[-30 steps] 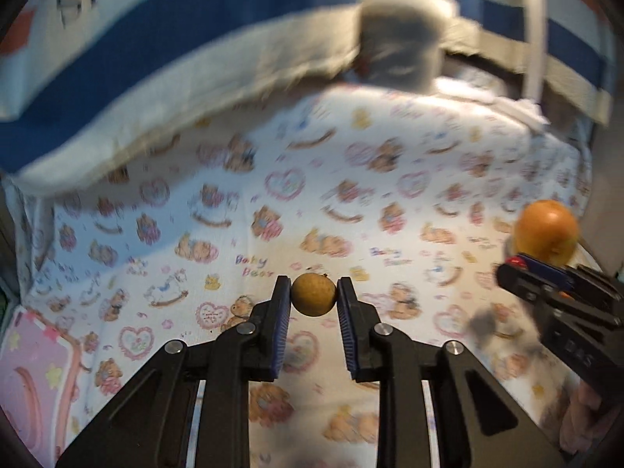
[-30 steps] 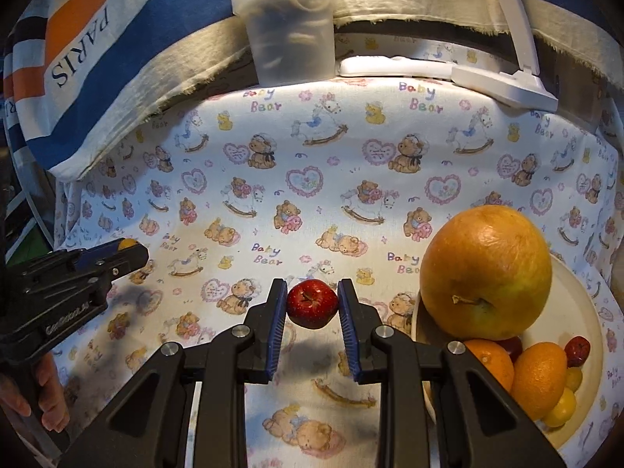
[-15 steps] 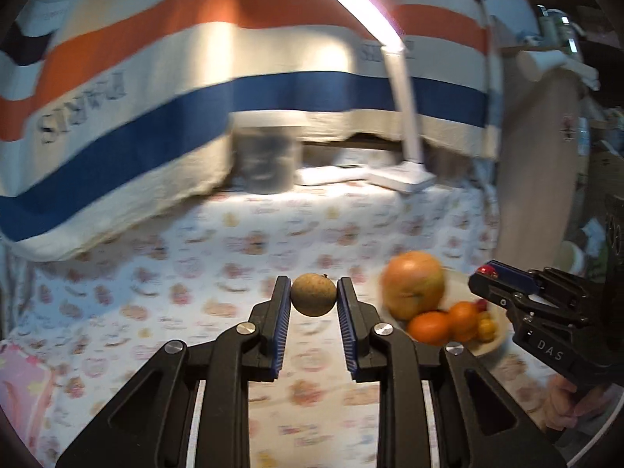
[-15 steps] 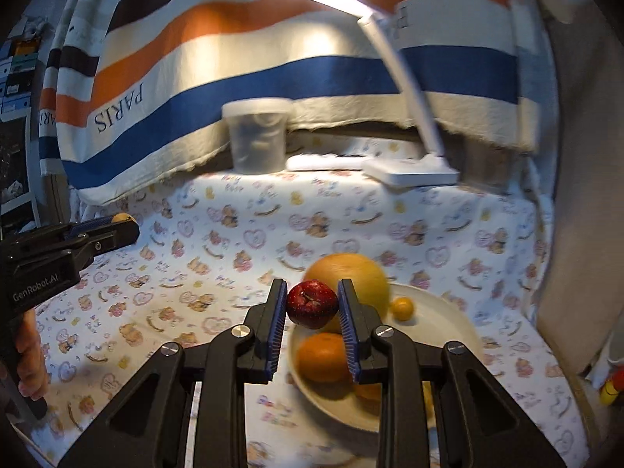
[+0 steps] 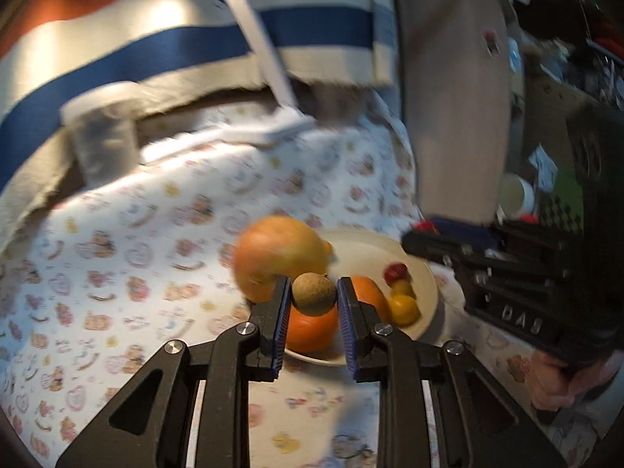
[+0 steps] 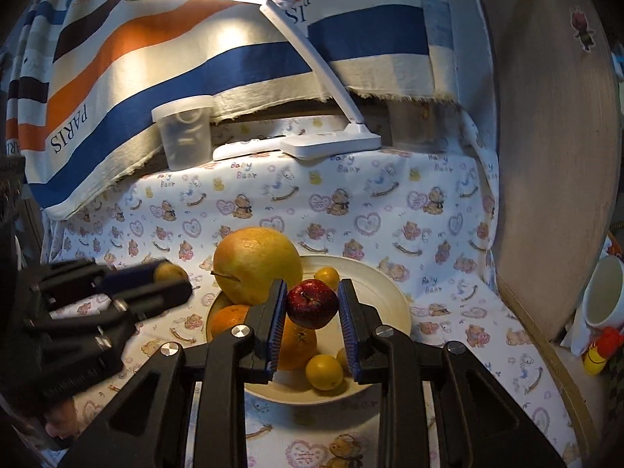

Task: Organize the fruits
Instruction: 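Carry the brown fruit and red tomato over the cream plate with both tools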

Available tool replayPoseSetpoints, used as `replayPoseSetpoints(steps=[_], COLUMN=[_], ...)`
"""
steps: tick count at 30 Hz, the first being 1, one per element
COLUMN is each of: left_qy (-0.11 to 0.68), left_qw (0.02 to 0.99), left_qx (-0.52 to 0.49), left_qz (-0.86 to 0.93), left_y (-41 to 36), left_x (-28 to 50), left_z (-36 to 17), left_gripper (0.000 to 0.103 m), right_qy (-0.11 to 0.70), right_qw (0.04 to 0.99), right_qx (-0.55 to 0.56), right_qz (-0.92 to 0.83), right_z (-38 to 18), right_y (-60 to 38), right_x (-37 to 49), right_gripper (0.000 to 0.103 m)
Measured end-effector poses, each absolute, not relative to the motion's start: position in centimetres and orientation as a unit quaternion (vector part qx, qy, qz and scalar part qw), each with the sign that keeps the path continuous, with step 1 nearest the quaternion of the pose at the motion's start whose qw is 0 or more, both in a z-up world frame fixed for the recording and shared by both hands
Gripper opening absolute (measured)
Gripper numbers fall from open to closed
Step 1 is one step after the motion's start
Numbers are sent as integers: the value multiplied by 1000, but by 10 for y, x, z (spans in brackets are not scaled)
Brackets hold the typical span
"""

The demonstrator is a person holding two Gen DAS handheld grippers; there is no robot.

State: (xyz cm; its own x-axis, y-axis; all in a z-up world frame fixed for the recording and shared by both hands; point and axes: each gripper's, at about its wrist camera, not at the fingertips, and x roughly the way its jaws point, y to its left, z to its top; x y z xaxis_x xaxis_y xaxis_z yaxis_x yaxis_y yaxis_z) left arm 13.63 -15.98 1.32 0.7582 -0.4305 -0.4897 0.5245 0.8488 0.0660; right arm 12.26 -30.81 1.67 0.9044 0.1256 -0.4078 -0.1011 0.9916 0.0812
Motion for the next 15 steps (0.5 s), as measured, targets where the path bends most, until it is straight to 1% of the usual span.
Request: replayPoseSetpoints(steps=[7, 15], left_qy=[264, 299], left_qw=[917, 900], left_qx=[113, 124], left_qz=[-277, -292], left_y=[-175, -182], left_x=[137, 144], left_z=[-7, -15], left_gripper=[23, 23], right_qy=[245, 269], right_qw=[966, 957], right_qx=[52, 83], right_qz=[62, 73], right_z=[11, 7], right_y=[-319, -329], right_x=[132, 139], right_gripper=[28, 28])
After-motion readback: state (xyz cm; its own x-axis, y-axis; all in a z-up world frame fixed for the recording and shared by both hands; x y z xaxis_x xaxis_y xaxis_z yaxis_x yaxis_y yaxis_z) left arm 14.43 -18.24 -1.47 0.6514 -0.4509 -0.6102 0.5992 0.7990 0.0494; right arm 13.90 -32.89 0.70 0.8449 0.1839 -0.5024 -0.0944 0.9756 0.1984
